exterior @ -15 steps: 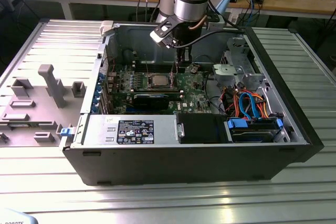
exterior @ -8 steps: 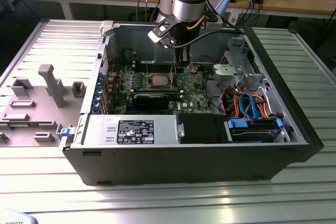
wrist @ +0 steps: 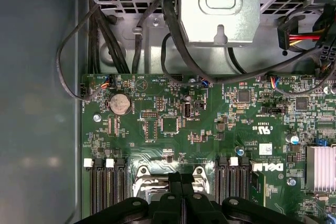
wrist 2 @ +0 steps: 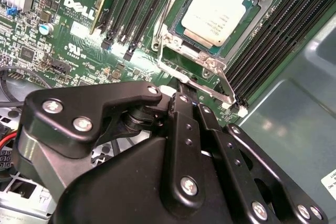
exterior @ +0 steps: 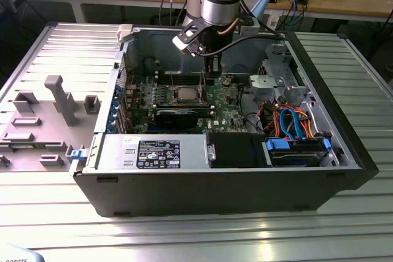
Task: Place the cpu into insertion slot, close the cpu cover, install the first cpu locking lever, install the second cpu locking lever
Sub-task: 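Close the cpu cover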
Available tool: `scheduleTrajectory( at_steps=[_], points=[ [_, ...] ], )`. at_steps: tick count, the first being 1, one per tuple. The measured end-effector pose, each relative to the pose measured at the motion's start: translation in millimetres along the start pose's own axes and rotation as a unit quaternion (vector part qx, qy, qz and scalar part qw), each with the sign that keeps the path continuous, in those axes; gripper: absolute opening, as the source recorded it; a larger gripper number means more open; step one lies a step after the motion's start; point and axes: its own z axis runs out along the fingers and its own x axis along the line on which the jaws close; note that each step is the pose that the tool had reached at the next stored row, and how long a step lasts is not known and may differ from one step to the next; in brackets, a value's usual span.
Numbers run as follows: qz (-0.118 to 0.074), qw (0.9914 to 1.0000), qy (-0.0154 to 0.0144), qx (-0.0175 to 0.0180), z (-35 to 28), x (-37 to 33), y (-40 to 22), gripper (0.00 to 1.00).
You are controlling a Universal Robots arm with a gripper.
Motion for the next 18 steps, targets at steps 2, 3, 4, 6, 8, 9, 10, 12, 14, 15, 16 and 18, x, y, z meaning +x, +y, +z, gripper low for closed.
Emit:
scheduleTrajectory(
  at_steps=[2,3,4,6,8,9,10,12,14,15,16,18],
  points=[
    [0.000,1.00000,0.0000,0.0000,0.0,0.0,-0.7,0.11],
    [0.000,1.00000,0.0000,0.0000,0.0,0.0,-0.9,0.11],
    [0.000,1.00000,0.0000,0.0000,0.0,0.0,-1.1,0.11],
    [0.000,1.00000,0.0000,0.0000,0.0,0.0,-1.5,0.11],
    [0.000,1.00000,0.0000,0.0000,0.1,0.0,-1.9,0.11],
    [0.000,1.00000,0.0000,0.0000,0.1,0.0,-2.1,0.11],
    [0.000,1.00000,0.0000,0.0000,0.1,0.0,-2.3,0.11],
    [0.000,1.00000,0.0000,0.0000,0.1,0.0,-2.6,0.11],
    [0.000,1.00000,0.0000,0.0000,0.1,0.0,-2.8,0.11],
    [0.000,1.00000,0.0000,0.0000,0.1,0.0,-2.9,0.11],
    [0.000,1.00000,0.0000,0.0000,0.1,0.0,-2.9,0.11],
    [0.000,1.00000,0.0000,0.0000,0.1,0.0,-3.1,0.11]
  ],
)
